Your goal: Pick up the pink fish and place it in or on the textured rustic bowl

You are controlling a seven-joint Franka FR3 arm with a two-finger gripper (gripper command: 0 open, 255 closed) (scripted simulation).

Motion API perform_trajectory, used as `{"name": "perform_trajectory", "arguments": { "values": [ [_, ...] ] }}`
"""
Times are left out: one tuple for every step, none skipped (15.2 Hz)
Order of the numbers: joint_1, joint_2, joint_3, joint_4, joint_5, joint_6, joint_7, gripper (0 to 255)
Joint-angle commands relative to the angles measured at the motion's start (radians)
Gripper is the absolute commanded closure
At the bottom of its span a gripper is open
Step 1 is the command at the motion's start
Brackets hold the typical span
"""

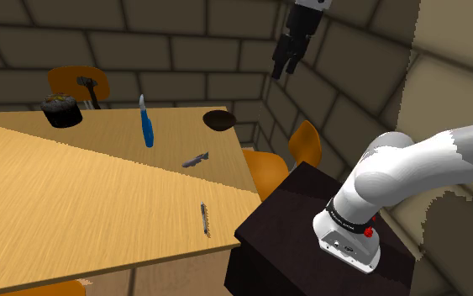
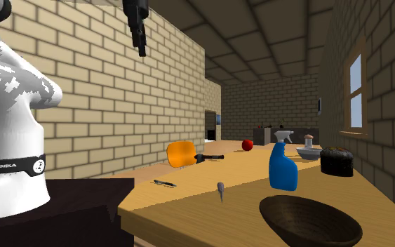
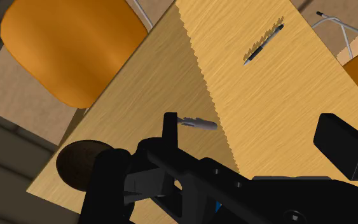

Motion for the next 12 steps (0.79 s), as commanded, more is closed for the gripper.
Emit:
{"name": "perform_trajectory", "arguments": {
  "values": [
    [0.0, 0.0, 0.0, 0.0, 0.0, 0.0, 0.0, 0],
    [0.008, 0.022, -0.007, -0.012, -0.006, 0.028, -0.033, 0],
    [0.015, 0.045, -0.015, -0.023, -0.012, 0.057, -0.066, 0],
    [0.023, 0.07, -0.022, -0.032, -0.018, 0.085, -0.098, 0],
    [0.031, 0.096, -0.029, -0.04, -0.024, 0.113, -0.131, 0],
    [0.038, 0.123, -0.036, -0.046, -0.028, 0.141, -0.163, 0],
    [0.046, 0.151, -0.042, -0.052, -0.033, 0.169, -0.194, 0],
    [0.053, 0.18, -0.048, -0.055, -0.037, 0.197, -0.226, 0],
    [0.06, 0.21, -0.054, -0.058, -0.041, 0.224, -0.257, 0],
    [0.067, 0.241, -0.06, -0.059, -0.045, 0.251, -0.288, 0],
    [0.075, 0.273, -0.065, -0.058, -0.048, 0.278, -0.319, 0],
    [0.082, 0.306, -0.069, -0.057, -0.05, 0.304, -0.35, 0]
  ]
}}
